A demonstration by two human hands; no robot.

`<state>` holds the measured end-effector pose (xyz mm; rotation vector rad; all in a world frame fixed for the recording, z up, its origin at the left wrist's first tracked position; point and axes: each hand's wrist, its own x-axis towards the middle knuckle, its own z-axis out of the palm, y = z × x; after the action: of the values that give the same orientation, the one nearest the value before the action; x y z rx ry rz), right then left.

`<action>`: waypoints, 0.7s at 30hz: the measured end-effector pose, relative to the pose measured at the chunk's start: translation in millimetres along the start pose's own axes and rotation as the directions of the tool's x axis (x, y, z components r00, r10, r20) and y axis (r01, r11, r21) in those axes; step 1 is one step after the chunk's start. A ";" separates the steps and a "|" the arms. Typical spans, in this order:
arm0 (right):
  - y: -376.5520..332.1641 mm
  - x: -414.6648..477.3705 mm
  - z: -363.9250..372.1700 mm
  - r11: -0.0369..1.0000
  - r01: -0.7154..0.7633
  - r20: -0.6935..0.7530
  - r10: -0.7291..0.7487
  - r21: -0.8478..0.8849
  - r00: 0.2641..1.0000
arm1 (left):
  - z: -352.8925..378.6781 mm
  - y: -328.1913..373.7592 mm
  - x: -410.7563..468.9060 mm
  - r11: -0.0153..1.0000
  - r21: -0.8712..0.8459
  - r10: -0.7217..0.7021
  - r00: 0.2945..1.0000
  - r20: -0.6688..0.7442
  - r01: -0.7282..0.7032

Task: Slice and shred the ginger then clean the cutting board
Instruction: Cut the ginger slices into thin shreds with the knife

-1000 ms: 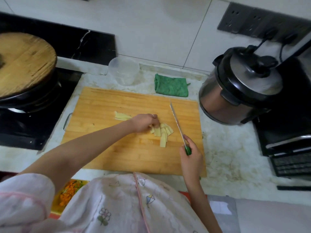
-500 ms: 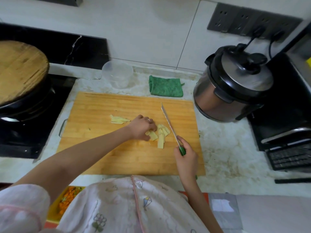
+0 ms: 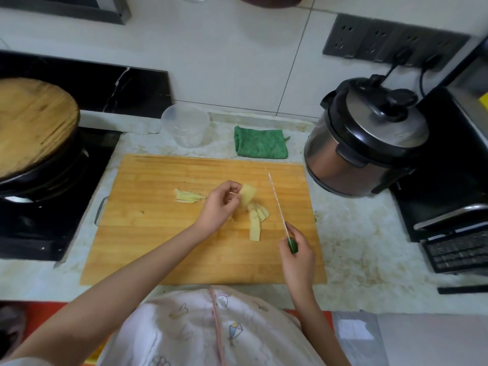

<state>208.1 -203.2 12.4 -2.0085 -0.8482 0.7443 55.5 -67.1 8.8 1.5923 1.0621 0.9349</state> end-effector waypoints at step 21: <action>-30.4 1.4 7.8 0.976 0.121 0.136 -0.147 0.181 0.980 | -19.4 99.8 -30.1 0.871 0.023 0.481 0.841 -0.247 -0.491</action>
<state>194.1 -185.2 34.0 -1.7420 -0.9622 0.8669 47.6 -104.6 107.7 1.7825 0.7970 1.5208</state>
